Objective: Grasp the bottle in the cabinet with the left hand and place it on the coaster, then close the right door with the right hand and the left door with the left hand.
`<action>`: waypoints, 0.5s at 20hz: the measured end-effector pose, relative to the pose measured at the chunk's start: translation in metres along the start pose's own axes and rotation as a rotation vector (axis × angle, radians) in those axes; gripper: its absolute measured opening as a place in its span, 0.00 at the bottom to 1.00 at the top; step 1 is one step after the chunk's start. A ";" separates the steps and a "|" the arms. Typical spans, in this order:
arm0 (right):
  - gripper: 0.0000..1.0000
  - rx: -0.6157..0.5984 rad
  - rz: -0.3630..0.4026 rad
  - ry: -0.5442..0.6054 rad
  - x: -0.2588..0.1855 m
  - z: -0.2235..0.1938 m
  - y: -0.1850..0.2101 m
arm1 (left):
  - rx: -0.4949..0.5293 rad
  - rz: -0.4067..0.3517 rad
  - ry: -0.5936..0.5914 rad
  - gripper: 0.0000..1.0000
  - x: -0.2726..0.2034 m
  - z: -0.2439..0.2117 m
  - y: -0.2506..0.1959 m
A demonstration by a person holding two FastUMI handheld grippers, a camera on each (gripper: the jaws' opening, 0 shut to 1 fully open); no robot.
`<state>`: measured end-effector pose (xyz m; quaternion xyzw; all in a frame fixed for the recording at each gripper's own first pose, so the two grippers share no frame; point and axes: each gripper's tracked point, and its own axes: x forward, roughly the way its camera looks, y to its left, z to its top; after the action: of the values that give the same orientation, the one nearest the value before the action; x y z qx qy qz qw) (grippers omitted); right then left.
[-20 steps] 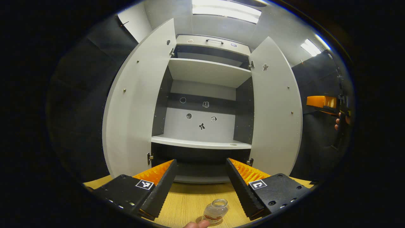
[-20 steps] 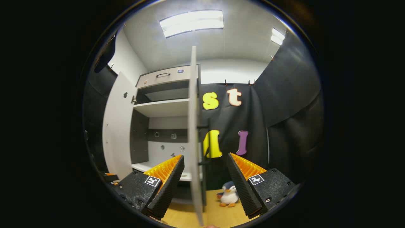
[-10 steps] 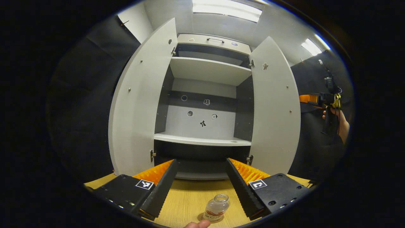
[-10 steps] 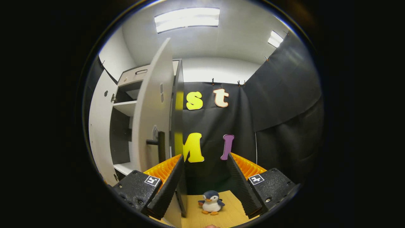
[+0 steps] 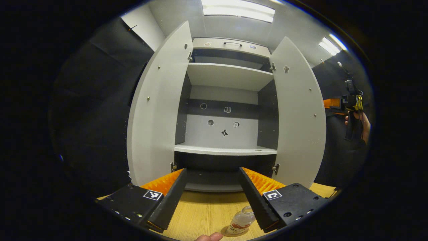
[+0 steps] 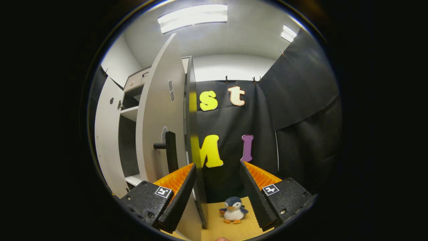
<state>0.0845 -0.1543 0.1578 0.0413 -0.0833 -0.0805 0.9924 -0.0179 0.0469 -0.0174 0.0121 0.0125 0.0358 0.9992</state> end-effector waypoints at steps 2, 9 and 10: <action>0.81 0.001 0.013 0.019 -0.003 -0.004 0.019 | 0.000 0.010 -0.003 0.93 0.000 0.000 0.005; 0.81 -0.077 0.104 0.048 0.002 -0.011 0.096 | 0.020 0.040 0.001 0.93 -0.005 0.000 0.015; 0.81 -0.069 0.119 0.059 0.005 -0.015 0.105 | 0.021 0.046 0.000 0.93 -0.007 0.001 0.017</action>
<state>0.1081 -0.0509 0.1541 0.0046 -0.0537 -0.0231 0.9983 -0.0258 0.0630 -0.0163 0.0230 0.0127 0.0587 0.9979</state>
